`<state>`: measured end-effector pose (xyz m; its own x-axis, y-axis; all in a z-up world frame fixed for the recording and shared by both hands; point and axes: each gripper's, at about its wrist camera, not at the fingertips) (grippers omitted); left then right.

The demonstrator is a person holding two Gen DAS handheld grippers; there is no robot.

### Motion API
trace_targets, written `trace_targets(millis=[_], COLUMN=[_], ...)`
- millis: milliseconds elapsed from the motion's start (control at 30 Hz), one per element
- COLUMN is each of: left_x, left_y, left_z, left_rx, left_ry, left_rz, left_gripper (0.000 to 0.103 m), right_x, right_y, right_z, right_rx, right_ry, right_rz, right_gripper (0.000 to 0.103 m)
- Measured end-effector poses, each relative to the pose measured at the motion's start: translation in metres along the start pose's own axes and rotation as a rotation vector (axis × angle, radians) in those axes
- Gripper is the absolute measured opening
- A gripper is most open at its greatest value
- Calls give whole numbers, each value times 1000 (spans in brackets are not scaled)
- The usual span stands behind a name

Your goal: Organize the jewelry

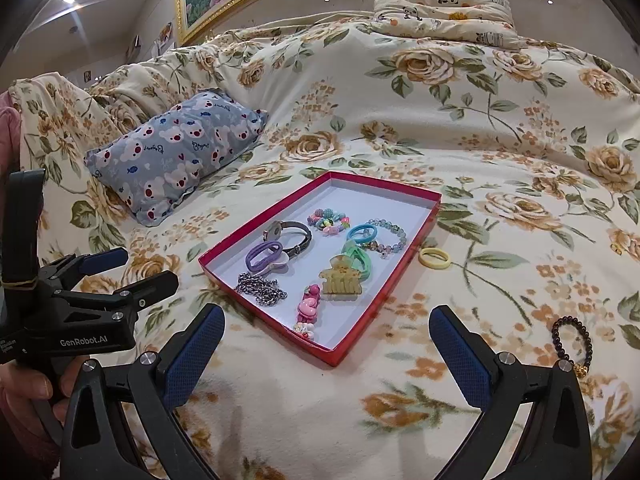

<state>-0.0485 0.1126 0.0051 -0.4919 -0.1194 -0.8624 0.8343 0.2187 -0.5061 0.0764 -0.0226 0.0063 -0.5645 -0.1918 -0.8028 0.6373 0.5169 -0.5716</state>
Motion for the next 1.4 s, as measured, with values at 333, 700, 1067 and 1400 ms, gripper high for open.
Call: trace_targets(millis=[333,700,1067,1400], left_x=[0,-1,-1,-1], left_y=[0,0,0,1], left_z=[-1,1,1,0], left_rx=[-4,-9,-6,-13], left_ry=[3,15,11,10], left_rz=[0,3,1,6], left_gripper=[102,102,102,102], right_x=[1,0,0,-2], right_y=[2,2,3,3], right_z=[-1,-2,-4,-7], right_rx=[-3,-8,-11,-21], right_ry=[2,1,-3,-3], right_rz=[-8,-7,-4,-8], right_gripper=[103,103,103,103])
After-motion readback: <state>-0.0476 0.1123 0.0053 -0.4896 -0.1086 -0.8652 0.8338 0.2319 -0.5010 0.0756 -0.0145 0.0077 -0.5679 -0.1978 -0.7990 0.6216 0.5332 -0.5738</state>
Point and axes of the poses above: each gripper's, at about its wrist camera, not at the fingertips, and y roughly the way its jaws point, z to its right, x to its underside, and after that the axes turned 7 degrees about z, right-handed
